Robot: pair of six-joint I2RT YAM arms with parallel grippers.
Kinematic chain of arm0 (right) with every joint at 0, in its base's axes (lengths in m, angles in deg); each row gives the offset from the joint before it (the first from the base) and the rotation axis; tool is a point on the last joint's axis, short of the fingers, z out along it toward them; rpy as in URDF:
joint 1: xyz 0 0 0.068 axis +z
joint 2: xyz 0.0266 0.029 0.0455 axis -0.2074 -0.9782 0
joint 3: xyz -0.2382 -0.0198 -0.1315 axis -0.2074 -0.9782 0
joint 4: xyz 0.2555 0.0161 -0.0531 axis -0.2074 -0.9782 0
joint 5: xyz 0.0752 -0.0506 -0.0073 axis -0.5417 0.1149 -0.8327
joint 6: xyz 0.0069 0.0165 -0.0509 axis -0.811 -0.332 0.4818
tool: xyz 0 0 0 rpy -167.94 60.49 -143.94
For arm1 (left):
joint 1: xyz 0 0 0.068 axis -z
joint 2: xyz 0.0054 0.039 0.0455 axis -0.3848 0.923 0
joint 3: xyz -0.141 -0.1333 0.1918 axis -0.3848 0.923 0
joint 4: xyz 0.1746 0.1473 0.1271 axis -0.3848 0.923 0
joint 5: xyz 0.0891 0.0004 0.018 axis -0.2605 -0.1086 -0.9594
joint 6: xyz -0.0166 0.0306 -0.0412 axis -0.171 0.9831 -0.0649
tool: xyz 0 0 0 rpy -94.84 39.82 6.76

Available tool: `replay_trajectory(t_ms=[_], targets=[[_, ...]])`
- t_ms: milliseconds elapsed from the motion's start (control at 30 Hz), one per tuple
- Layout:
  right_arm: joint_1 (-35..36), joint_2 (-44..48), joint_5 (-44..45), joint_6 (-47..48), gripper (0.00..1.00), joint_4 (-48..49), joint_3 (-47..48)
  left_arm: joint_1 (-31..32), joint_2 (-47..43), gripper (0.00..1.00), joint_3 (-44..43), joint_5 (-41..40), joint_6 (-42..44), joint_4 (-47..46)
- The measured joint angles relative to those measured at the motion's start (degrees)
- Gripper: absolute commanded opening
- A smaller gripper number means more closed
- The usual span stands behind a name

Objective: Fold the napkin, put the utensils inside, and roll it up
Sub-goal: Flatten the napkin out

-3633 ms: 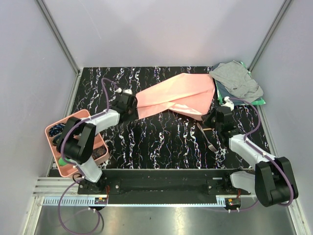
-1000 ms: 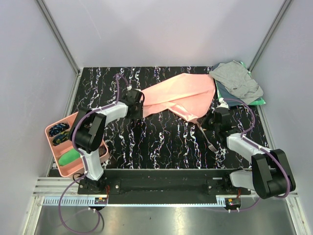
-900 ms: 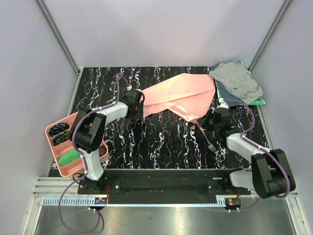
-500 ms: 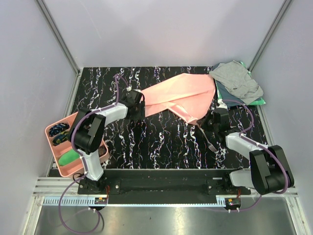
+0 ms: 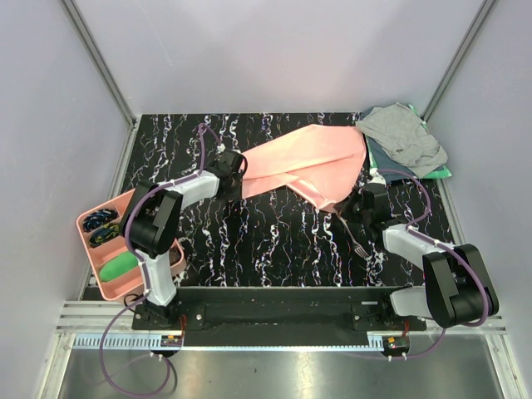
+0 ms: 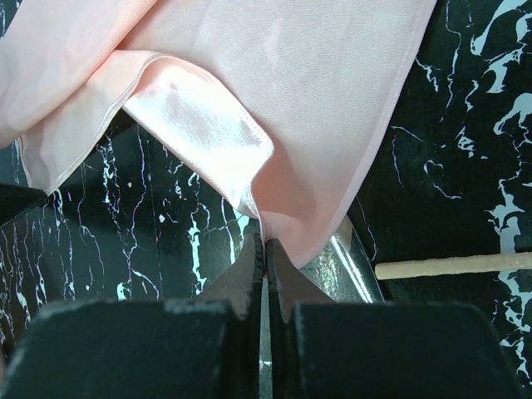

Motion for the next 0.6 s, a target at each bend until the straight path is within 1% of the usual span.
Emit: replay_trajectory(t_ms=[33,133,167,233,267,467,600], targets=[[0.0,0.0,0.0,0.0,0.01,0.0,0.0,0.0,0.0,0.29,0.0,0.0,0.3,0.0],[0.0,0.0,0.0,0.0,0.01,0.0,0.0,0.0,0.1,0.21,0.0,-0.2,0.8,-0.1],[0.0,0.0,0.0,0.0,0.01,0.0,0.0,0.0,0.2,0.15,0.0,-0.2,0.9,-0.2],[0.0,0.0,0.0,0.0,0.01,0.0,0.0,0.0,0.2,0.08,0.0,-0.4,1.0,-0.4],[0.0,0.0,0.0,0.0,0.01,0.0,0.0,0.0,0.2,0.00,0.0,-0.6,1.2,-0.4],[0.0,0.2,0.0,0.3,0.00,-0.1,0.0,0.0,-0.2,0.00,0.2,-1.1,1.4,-0.6],[0.0,2.6,0.1,2.4,0.00,-2.0,0.1,0.0,-2.6,0.00,2.2,-1.2,1.3,0.2]])
